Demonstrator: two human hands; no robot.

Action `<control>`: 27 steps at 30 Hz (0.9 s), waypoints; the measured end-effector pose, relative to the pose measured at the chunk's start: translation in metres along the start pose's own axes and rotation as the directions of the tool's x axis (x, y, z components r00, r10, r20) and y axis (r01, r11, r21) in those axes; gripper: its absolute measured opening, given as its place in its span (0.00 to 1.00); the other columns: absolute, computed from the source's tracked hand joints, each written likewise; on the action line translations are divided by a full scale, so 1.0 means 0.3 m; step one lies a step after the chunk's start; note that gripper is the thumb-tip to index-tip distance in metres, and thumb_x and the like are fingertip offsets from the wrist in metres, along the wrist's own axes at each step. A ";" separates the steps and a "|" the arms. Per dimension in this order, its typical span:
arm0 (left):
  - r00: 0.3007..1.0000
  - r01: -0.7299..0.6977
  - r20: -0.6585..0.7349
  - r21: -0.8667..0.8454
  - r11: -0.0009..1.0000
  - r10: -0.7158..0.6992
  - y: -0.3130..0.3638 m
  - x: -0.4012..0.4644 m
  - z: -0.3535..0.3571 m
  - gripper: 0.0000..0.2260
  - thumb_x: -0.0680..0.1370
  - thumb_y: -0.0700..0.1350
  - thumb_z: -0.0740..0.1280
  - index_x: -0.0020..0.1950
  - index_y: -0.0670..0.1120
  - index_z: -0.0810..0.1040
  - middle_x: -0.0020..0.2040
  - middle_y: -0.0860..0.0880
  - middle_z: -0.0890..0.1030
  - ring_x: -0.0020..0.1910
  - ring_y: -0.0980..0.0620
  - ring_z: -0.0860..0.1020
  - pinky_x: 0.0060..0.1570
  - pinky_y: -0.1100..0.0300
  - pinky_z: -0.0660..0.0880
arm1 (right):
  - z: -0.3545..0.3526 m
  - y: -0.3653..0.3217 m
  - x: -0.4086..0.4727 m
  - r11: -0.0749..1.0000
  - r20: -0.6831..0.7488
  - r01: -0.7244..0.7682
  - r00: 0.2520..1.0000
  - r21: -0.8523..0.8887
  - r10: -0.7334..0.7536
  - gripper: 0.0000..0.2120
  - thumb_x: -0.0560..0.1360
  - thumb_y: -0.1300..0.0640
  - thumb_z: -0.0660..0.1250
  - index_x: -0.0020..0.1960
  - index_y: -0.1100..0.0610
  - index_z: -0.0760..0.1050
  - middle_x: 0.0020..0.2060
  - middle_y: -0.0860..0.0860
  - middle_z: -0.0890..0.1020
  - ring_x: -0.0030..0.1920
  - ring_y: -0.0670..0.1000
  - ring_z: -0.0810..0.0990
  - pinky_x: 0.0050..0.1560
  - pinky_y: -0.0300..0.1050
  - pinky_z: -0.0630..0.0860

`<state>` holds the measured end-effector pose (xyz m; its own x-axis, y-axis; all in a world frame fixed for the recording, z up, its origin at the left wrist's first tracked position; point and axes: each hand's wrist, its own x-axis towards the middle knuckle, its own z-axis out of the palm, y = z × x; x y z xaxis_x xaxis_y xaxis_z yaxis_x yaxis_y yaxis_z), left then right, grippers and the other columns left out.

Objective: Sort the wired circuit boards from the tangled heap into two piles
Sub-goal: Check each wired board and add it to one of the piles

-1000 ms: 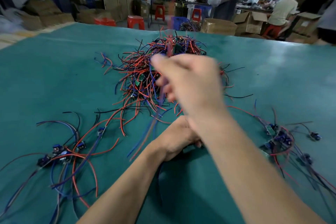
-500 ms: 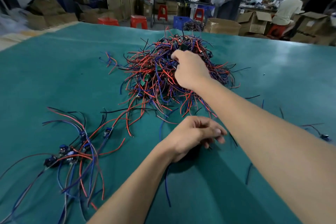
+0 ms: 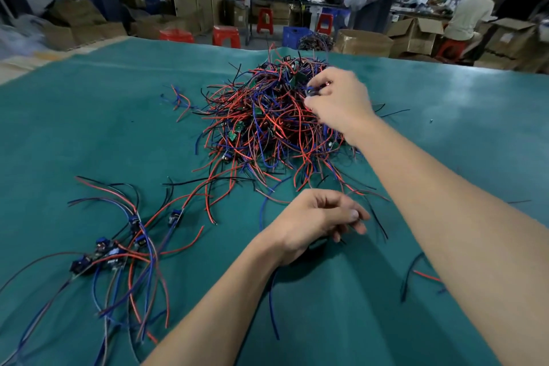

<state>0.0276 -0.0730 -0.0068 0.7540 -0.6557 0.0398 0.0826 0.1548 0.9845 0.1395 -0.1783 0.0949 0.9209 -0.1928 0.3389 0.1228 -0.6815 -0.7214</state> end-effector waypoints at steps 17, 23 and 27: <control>0.985 0.060 -0.134 -0.303 0.951 -0.105 0.015 0.006 -0.005 0.14 0.82 0.47 0.61 0.63 0.41 0.77 0.46 0.42 0.82 0.38 0.49 0.80 0.36 0.62 0.77 | -0.150 0.182 -0.503 0.451 0.263 -0.400 0.904 0.798 0.336 0.11 0.77 0.70 0.65 0.57 0.62 0.80 0.39 0.54 0.83 0.30 0.50 0.82 0.27 0.37 0.74; 0.988 -0.003 -0.152 -0.251 0.968 -0.037 0.005 -0.002 -0.004 0.17 0.77 0.35 0.67 0.65 0.34 0.75 0.39 0.44 0.82 0.34 0.53 0.79 0.36 0.65 0.76 | -0.100 0.222 -0.531 0.677 0.187 -0.328 0.943 0.659 0.275 0.11 0.77 0.70 0.68 0.53 0.58 0.83 0.37 0.55 0.82 0.24 0.49 0.75 0.23 0.38 0.66; 0.984 0.018 -0.174 -0.173 0.985 -0.048 0.003 -0.006 -0.006 0.05 0.78 0.35 0.67 0.52 0.36 0.80 0.39 0.44 0.81 0.33 0.55 0.77 0.33 0.67 0.73 | -0.102 0.228 -0.524 0.652 0.166 -0.346 0.932 0.675 0.323 0.06 0.75 0.65 0.72 0.51 0.58 0.85 0.35 0.52 0.83 0.23 0.48 0.74 0.24 0.38 0.67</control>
<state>0.0275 -0.0703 -0.0063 0.8510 -0.5238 -0.0380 0.2076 0.2691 0.9405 -0.0082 -0.2161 0.0107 0.9590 -0.2830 -0.0173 0.0111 0.0987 -0.9951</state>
